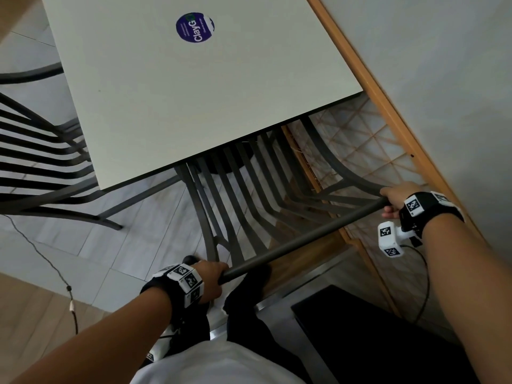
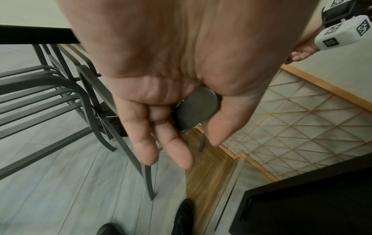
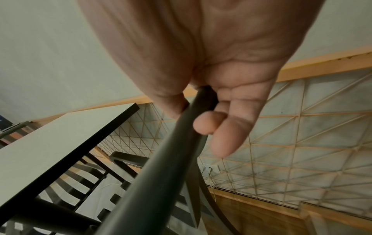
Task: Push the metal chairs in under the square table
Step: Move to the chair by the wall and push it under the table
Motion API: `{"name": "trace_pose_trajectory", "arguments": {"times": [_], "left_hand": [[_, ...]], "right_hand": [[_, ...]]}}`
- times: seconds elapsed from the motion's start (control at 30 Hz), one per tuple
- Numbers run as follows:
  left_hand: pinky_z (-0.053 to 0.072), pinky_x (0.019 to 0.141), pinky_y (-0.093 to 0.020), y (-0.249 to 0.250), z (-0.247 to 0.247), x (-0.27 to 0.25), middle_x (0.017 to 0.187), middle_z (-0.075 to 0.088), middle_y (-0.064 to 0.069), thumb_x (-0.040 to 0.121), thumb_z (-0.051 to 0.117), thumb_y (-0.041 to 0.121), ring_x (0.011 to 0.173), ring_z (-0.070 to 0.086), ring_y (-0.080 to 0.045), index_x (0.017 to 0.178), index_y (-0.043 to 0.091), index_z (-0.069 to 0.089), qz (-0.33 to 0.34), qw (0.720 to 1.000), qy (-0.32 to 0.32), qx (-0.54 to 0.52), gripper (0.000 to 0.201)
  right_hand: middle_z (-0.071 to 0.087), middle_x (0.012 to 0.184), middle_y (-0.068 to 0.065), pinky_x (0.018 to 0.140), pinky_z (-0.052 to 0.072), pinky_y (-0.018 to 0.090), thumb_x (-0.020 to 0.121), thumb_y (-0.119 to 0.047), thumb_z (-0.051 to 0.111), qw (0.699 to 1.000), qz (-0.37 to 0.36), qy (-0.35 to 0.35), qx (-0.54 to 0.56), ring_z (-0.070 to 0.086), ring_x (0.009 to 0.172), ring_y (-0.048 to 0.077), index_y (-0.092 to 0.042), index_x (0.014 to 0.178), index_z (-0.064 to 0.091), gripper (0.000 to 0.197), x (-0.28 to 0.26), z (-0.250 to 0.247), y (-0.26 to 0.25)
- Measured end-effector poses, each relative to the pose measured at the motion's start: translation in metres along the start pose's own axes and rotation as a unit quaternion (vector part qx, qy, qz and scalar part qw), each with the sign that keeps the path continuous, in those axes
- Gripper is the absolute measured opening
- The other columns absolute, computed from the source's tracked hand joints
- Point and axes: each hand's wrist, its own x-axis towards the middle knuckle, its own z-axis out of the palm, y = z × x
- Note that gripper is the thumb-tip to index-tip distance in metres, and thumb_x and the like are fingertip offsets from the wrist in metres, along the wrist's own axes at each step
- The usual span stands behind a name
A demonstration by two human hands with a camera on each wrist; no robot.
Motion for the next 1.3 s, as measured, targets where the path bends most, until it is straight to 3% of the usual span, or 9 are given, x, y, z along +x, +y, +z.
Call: {"name": "trace_pose_trajectory", "arguments": {"times": [0.2,0.3,0.37,0.5,0.6,0.9,1.07,1.17,1.3], "left_hand": [[0.052,0.097,-0.036,-0.030,-0.009,-0.019,0.129,0.061,0.003,0.071,0.068,0.055,0.109,0.063,-0.020,0.147,0.038,0.020,-0.004,0.998,0.019,-0.060,0.092],[0.051,0.099,-0.035,-0.058,-0.012,-0.037,0.125,0.063,0.012,0.075,0.062,0.060,0.107,0.062,-0.013,0.146,0.039,0.023,-0.010,0.987,0.067,-0.147,0.083],[0.048,0.100,-0.032,-0.083,-0.007,-0.050,0.121,0.063,0.015,0.080,0.058,0.059,0.107,0.061,-0.012,0.142,0.038,0.033,-0.033,0.980,0.100,-0.168,0.070],[0.048,0.093,-0.028,-0.143,0.032,-0.069,0.124,0.064,0.004,0.082,0.054,0.053,0.105,0.061,-0.017,0.127,0.031,0.052,-0.100,0.980,0.074,-0.156,0.050],[0.049,0.088,-0.028,-0.190,0.075,-0.077,0.118,0.067,-0.001,0.082,0.054,0.049,0.106,0.064,-0.022,0.115,0.025,0.061,-0.128,0.982,0.039,-0.132,0.042],[0.041,0.094,-0.022,-0.328,0.151,-0.107,0.127,0.061,0.002,0.094,0.055,0.037,0.119,0.057,-0.017,0.123,0.022,0.061,-0.115,0.979,0.012,-0.167,0.033],[0.040,0.094,-0.025,-0.428,0.146,-0.143,0.116,0.061,0.004,0.087,0.055,0.050,0.114,0.057,-0.016,0.107,0.037,0.055,-0.092,0.980,-0.003,-0.176,0.024],[0.043,0.092,-0.024,-0.510,0.151,-0.164,0.124,0.064,-0.002,0.090,0.056,0.043,0.113,0.061,-0.020,0.123,0.026,0.058,-0.114,0.979,0.007,-0.167,0.037],[0.043,0.092,-0.025,-0.592,0.139,-0.198,0.126,0.063,-0.005,0.094,0.056,0.038,0.113,0.060,-0.021,0.130,0.020,0.055,-0.135,0.971,0.044,-0.190,0.040]], "right_hand": [[0.066,0.084,0.022,0.073,0.058,0.050,0.082,-0.064,0.027,0.996,0.039,0.059,0.058,0.065,0.071,0.035,-0.010,0.099,0.056,0.063,0.004,-0.001,0.029],[0.060,0.120,0.019,0.081,0.056,0.048,0.066,-0.040,0.069,0.976,-0.006,0.036,-0.213,0.063,0.098,0.038,-0.016,0.134,0.044,0.077,0.018,0.002,0.085],[0.059,0.125,0.008,0.085,0.054,0.037,0.071,-0.029,0.066,0.969,0.048,-0.027,-0.241,0.061,0.104,0.028,-0.016,0.143,0.034,0.080,-0.018,0.026,0.101],[0.058,0.056,0.016,0.055,0.044,0.038,0.094,-0.019,0.044,0.987,0.039,-0.064,-0.140,0.054,0.054,0.031,-0.006,0.100,0.061,0.022,-0.087,0.091,0.128],[0.067,0.081,0.017,0.061,0.053,0.038,0.091,-0.035,0.043,0.965,0.017,-0.152,-0.214,0.062,0.069,0.034,-0.023,0.112,0.052,0.026,-0.103,0.149,0.169],[0.050,0.137,0.016,0.103,0.040,0.033,0.098,-0.024,0.040,0.891,-0.055,-0.237,-0.383,0.049,0.123,0.031,-0.006,0.131,0.050,0.039,-0.280,0.274,0.167],[0.058,0.126,0.012,0.097,0.045,0.034,0.095,-0.033,0.036,0.884,-0.054,-0.216,-0.411,0.056,0.113,0.029,-0.011,0.120,0.057,0.039,-0.347,0.349,0.162],[0.060,0.118,0.011,0.092,0.044,0.033,0.094,-0.033,0.038,0.887,-0.056,-0.205,-0.410,0.057,0.111,0.029,-0.014,0.100,0.061,0.030,-0.391,0.390,0.143],[0.054,0.088,0.007,0.074,0.038,0.027,0.092,-0.026,0.044,0.901,-0.094,-0.182,-0.383,0.060,0.092,0.028,-0.025,0.061,0.039,0.031,-0.442,0.443,0.101]]}}
